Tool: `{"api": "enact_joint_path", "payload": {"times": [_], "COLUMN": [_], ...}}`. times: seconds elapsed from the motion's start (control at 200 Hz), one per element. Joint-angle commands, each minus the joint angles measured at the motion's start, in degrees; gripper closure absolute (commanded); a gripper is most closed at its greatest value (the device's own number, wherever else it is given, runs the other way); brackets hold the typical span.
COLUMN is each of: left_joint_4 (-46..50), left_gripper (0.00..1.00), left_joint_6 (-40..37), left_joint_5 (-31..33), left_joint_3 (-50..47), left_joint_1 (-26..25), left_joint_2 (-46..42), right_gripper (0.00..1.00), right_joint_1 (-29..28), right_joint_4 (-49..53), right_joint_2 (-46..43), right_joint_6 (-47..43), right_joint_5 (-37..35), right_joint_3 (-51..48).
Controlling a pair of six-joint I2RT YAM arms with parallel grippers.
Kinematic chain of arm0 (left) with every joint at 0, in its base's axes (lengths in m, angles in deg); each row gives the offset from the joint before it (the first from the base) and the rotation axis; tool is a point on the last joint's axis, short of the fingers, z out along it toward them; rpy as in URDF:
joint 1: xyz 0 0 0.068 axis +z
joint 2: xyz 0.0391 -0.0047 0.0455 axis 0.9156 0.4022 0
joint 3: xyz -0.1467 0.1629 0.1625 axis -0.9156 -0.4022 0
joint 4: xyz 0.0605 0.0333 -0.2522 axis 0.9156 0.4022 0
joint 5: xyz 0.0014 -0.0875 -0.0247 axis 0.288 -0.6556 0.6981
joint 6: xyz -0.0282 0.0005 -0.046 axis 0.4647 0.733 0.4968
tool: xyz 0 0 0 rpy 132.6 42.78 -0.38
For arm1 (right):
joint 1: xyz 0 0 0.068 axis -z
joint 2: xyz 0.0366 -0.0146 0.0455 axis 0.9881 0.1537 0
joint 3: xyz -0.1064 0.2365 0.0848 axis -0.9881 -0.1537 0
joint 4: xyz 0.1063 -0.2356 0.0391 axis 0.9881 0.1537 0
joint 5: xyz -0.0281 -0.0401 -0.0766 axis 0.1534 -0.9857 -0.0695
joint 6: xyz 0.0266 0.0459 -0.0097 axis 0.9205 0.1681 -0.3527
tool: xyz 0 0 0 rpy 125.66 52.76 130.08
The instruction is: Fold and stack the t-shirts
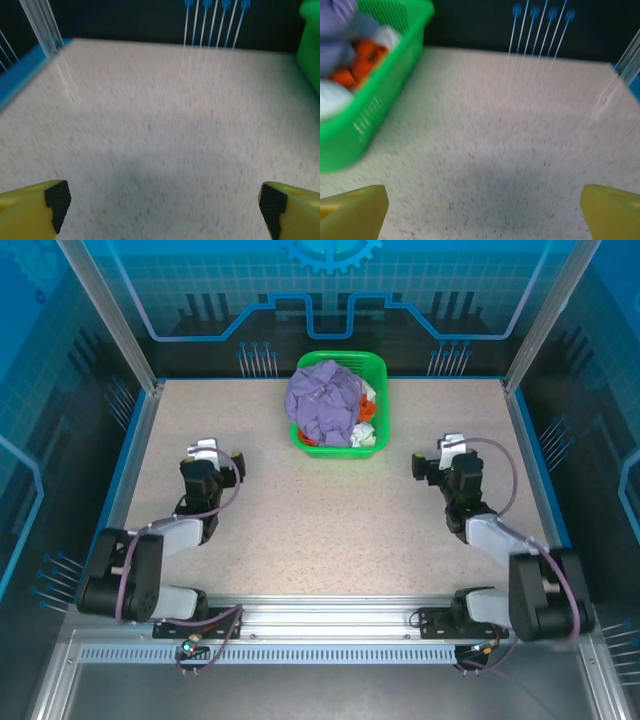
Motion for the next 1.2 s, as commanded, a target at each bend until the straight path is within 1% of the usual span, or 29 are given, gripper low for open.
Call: {"api": "enact_joint_path", "payload": {"times": [0.0,0.05,0.08,0.125,0.17,0.21,0.245,0.27,0.31,0.335,0.425,0.515,0.555,0.585,0.67,0.75,0.785,0.855,0.94,1.03,1.196], "left_joint_4": [3.9,6.8,9.0,11.4,13.4,18.1,23.1,26.5,28.8,29.9,35.2,40.0,42.9,45.0,51.4,57.2,58.5,60.3,60.6,60.8,62.2], "left_gripper": [0.01,0.01,0.01,0.01,0.01,0.01,0.01,0.01,0.01,0.01,0.01,0.01,0.01,0.02,0.04,0.07,0.09,0.09,0.09,0.09,0.04], "left_joint_6": [0.7,5.5,8.9,12.8,17.8,24.1,29.3,31.0,30.7,31.0,34.0,36.1,36.7,37.3,37.8,38.7,39.0,39.4,38.7,37.9,35.9], "left_joint_5": [3.3,3.5,2.1,-1.9,-4.3,-3.8,-2.7,-3.6,-7.5,-10.2,-19.8,-30.1,-33.4,-34.5,-36.1,-36.4,-37.6,-39.1,-38.8,-38.0,-35.4], "left_joint_3": [3.0,4.2,5.2,6.7,8.2,10.2,12.3,14.1,16.4,17.8,23.6,29.7,32.6,34.4,38.7,41.9,42.8,43.7,42.9,42.5,42.9], "left_joint_1": [-2.2,-2.8,-2.7,-2.7,-2.8,-2.8,-2.8,-2.8,-2.8,-2.8,-2.8,-2.9,-3.2,-3.6,-5.1,-6.2,-6.4,-6.5,-6.8,-7.0,-7.5], "left_joint_2": [-7.5,-11.2,-13.8,-16.9,-19.2,-20.6,-21.1,-20.9,-19.9,-18.8,-13.4,-5.9,-2.5,-0.4,4.9,9.3,11.0,13.6,14.6,14.5,13.8], "right_gripper": [0.0,0.0,0.0,0.0,0.0,0.0,0.0,0.0,0.0,0.0,0.0,0.0,0.04,0.07,0.16,0.24,0.27,0.33,0.36,0.37,0.3], "right_joint_1": [-1.0,-1.3,-1.3,-1.2,-1.0,-0.6,0.0,0.6,1.5,2.3,4.4,4.3,3.7,2.8,-3.3,-10.2,-12.7,-16.8,-20.4,-22.7,-25.1], "right_joint_4": [8.9,11.8,13.1,19.4,27.6,33.3,35.9,37.2,39.4,40.2,38.9,38.5,38.4,38.9,43.7,51.7,55.8,60.7,64.0,66.6,74.7], "right_joint_2": [-10.5,-14.8,-17.3,-20.6,-23.4,-25.0,-26.2,-26.8,-27.7,-28.0,-27.6,-24.1,-21.8,-19.6,-11.7,-1.0,4.4,14.3,25.5,36.5,55.6], "right_joint_6": [2.2,4.8,7.5,13.4,20.9,24.3,24.9,25.8,29.8,31.5,30.7,31.1,30.8,30.4,27.9,25.7,25.4,25.0,26.4,27.6,29.2], "right_joint_5": [1.5,1.6,0.8,-0.6,-4.5,-6.2,-4.8,-3.8,-3.4,-2.0,6.8,11.7,13.7,14.6,12.7,10.0,9.4,9.1,7.9,8.2,5.5], "right_joint_3": [1.3,1.2,1.0,1.5,3.0,4.0,4.3,4.3,4.3,4.2,3.6,4.3,5.1,6.3,13.4,25.2,31.4,42.3,54.0,65.8,88.0]}}
